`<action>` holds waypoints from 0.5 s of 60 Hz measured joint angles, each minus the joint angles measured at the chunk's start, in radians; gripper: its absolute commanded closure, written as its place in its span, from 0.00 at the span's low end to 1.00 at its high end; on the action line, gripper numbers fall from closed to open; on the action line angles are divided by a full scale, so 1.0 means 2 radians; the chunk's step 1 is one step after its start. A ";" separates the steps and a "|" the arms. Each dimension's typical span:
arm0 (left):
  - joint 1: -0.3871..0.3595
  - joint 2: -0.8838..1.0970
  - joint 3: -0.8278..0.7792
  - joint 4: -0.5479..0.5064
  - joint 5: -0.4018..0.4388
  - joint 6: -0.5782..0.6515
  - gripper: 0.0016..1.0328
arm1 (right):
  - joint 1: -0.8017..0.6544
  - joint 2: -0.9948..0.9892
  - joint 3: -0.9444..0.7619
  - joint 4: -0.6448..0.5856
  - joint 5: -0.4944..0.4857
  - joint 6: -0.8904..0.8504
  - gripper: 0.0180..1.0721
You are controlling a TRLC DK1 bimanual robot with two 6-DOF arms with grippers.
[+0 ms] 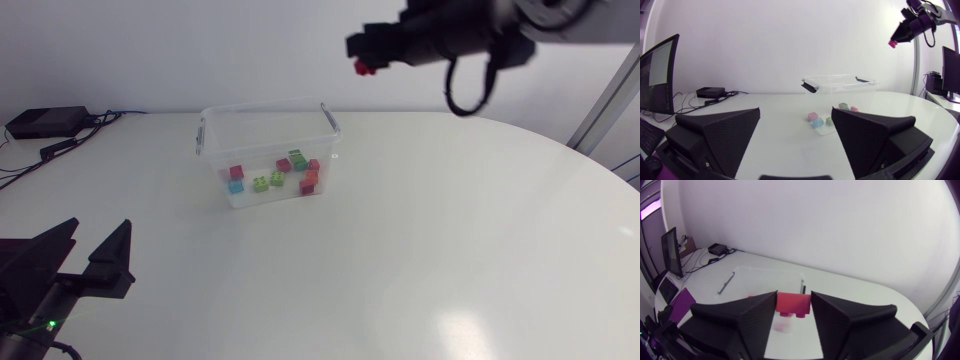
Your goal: Place the duplo bricks in the container
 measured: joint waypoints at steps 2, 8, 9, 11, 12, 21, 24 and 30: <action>0.000 0.000 0.000 0.000 0.000 0.000 0.03 | 0.006 0.022 0.026 -0.001 0.000 0.002 0.05; 0.000 0.000 0.000 0.000 0.000 0.000 0.03 | 0.016 0.034 0.016 0.011 0.000 0.003 0.05; 0.000 0.000 0.000 0.000 0.000 0.000 0.03 | 0.016 0.031 0.007 0.016 0.000 0.003 0.05; 0.000 0.000 0.000 0.000 0.000 0.000 0.03 | 0.014 0.027 -0.003 0.019 0.000 0.003 0.05; 0.000 0.000 0.000 0.000 0.000 0.000 0.03 | 0.013 0.022 -0.012 0.021 0.000 0.003 0.05; 0.000 0.000 0.000 0.000 0.000 0.000 0.03 | -0.014 -0.024 -0.052 0.022 0.000 0.003 0.05; 0.000 0.000 0.000 0.000 0.000 0.000 0.03 | -0.027 -0.049 -0.065 0.022 0.000 0.003 0.05; 0.000 0.000 0.000 0.000 0.000 0.000 0.03 | -0.051 -0.110 -0.105 0.022 0.000 0.003 0.05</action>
